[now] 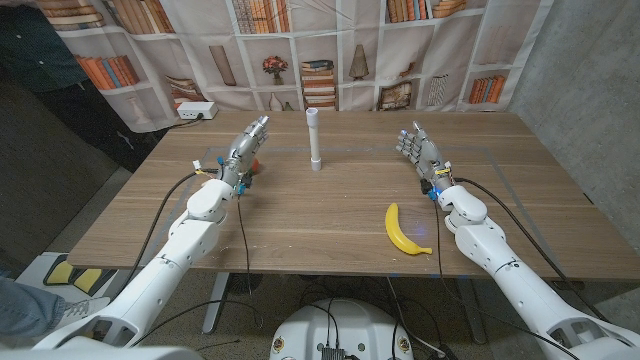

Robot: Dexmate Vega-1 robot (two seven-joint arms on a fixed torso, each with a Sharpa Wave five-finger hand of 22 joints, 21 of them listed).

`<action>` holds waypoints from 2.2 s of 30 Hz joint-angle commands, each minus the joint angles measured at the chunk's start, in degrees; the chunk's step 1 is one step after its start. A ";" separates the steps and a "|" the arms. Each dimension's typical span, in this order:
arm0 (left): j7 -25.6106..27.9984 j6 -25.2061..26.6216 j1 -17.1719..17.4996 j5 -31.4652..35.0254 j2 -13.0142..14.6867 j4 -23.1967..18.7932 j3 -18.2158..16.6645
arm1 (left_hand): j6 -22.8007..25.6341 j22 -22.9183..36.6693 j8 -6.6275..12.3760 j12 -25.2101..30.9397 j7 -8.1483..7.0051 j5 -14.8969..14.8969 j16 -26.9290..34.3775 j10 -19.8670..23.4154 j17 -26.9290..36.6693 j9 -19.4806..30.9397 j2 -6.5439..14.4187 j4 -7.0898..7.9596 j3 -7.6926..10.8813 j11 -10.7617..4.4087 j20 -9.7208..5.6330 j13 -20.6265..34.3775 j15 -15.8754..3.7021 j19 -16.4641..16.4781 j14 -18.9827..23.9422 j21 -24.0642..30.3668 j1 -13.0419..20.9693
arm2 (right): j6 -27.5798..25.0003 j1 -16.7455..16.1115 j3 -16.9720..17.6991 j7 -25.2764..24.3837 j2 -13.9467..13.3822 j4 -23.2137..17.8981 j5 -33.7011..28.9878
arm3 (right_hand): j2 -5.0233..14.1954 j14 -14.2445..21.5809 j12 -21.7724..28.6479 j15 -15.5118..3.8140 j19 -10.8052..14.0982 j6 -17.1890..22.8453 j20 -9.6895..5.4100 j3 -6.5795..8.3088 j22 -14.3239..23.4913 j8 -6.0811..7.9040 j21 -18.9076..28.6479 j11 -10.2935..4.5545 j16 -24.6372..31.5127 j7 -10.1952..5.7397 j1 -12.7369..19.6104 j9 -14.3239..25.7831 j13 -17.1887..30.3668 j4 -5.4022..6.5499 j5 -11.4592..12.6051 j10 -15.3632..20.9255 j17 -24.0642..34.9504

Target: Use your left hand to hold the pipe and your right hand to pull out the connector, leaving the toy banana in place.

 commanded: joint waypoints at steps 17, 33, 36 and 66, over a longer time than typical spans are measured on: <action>4.12 -3.85 -4.21 19.86 1.11 2.16 3.84 | 7.42 0.53 1.63 1.00 -1.59 1.59 0.53 6.47 0.58 0.36 -1.68 -4.13 -0.06 -1.29 -1.52 0.76 -0.98 4.20 5.35 1.03 8.34 | -0.06 -5.85 3.04 -2.57 0.63 -7.80 -3.45 | -0.32 0.14 -0.27 0.05 0.35 0.14 -1.59 0.08 0.26 -0.07 -0.37 0.31 -0.05 -0.17 0.43 0.21 0.15 -0.48 0.31 0.41 0.06; 5.56 0.38 -5.59 27.26 3.22 0.06 6.69 | 7.71 0.51 1.39 0.70 -1.44 1.78 0.18 6.63 0.58 0.41 -1.19 -4.22 0.09 -1.38 -1.71 0.79 -0.78 3.65 5.30 0.65 9.26 | -1.02 -7.32 3.36 -3.33 0.49 -9.81 -4.01 | -0.20 0.50 -0.27 -0.03 0.75 0.46 -1.53 0.10 0.27 -0.06 -0.60 0.18 0.00 -0.29 0.63 0.21 0.16 -0.66 0.31 0.73 0.07; 5.71 1.64 -5.74 28.32 3.44 -0.47 7.24 | 7.94 0.51 1.42 0.69 -1.52 1.81 0.18 6.78 0.58 0.42 -1.08 -4.23 0.13 -1.33 -1.63 0.80 -0.78 3.57 5.44 0.59 9.45 | -0.97 -7.53 3.36 -3.36 0.48 -10.01 -4.13 | -0.18 0.60 -0.25 0.05 0.84 0.57 -1.48 0.11 0.28 -0.05 -0.66 0.17 0.01 -0.34 0.70 0.21 0.17 -0.72 0.30 0.86 0.07; 6.19 -3.41 -16.53 31.63 -3.10 17.36 15.21 | 14.60 0.43 2.47 1.50 -2.66 1.96 0.53 13.26 0.55 0.49 2.46 -4.42 1.65 -3.36 -1.71 0.93 -2.27 6.90 9.71 1.18 14.11 | -1.69 -11.76 5.27 -5.48 -0.17 -14.04 -4.17 | 0.02 1.35 -0.16 -0.10 1.98 1.14 -1.45 0.03 0.31 -0.08 -1.03 -0.05 0.09 -0.71 0.79 0.24 0.20 -0.94 0.16 1.77 0.12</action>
